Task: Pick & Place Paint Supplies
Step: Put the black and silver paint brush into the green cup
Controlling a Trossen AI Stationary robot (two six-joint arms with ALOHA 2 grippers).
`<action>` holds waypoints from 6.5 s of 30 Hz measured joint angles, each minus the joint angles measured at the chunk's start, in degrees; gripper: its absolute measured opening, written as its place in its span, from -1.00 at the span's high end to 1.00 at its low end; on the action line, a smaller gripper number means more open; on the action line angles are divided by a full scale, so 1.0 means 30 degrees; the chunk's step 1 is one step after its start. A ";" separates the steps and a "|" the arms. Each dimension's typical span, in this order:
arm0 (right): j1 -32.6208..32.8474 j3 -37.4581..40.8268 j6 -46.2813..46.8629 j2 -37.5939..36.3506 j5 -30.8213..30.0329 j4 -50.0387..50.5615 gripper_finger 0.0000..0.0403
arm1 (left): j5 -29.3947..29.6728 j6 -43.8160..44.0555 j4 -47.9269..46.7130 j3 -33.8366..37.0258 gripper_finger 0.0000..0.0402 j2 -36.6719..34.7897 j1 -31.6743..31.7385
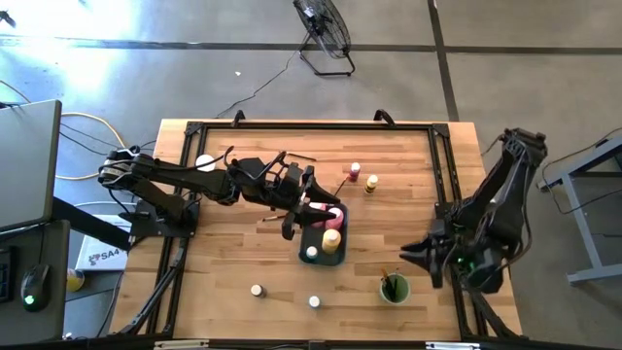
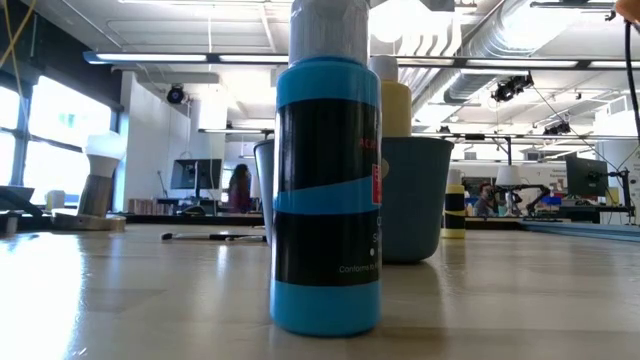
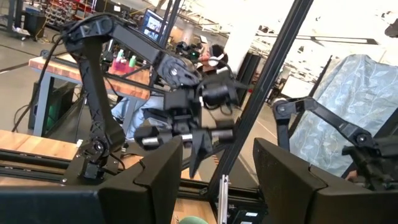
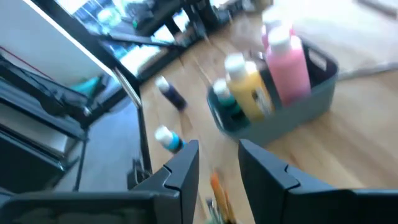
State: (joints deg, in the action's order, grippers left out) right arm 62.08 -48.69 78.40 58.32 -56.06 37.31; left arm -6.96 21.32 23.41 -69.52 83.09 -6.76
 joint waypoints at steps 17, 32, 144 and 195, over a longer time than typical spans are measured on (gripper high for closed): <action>0.0000 0.0000 -1.2760 -0.2024 -0.1838 -0.7648 0.48 | 0.1950 -0.1287 -0.2218 -0.0004 0.04 -0.1471 0.0003; -0.2037 -0.0007 -2.3197 -0.2024 -0.4543 -1.3539 0.48 | 0.7884 -0.3210 -1.1829 0.0037 0.04 -0.6291 0.0000; -2.1901 -0.0007 -2.5511 -0.0545 1.3749 -1.9230 0.48 | -0.1681 -1.1656 -1.6667 0.0007 0.04 -0.4775 1.5144; -2.2003 -0.0007 -2.4651 -0.0545 1.3686 -1.7008 0.48 | -0.1486 -1.9045 -2.3436 -0.4962 0.04 0.8401 1.6633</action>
State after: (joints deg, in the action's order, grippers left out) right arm -3.92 -48.71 4.45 56.69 -15.00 -13.72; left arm -11.42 -35.81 -46.89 -84.40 108.29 43.13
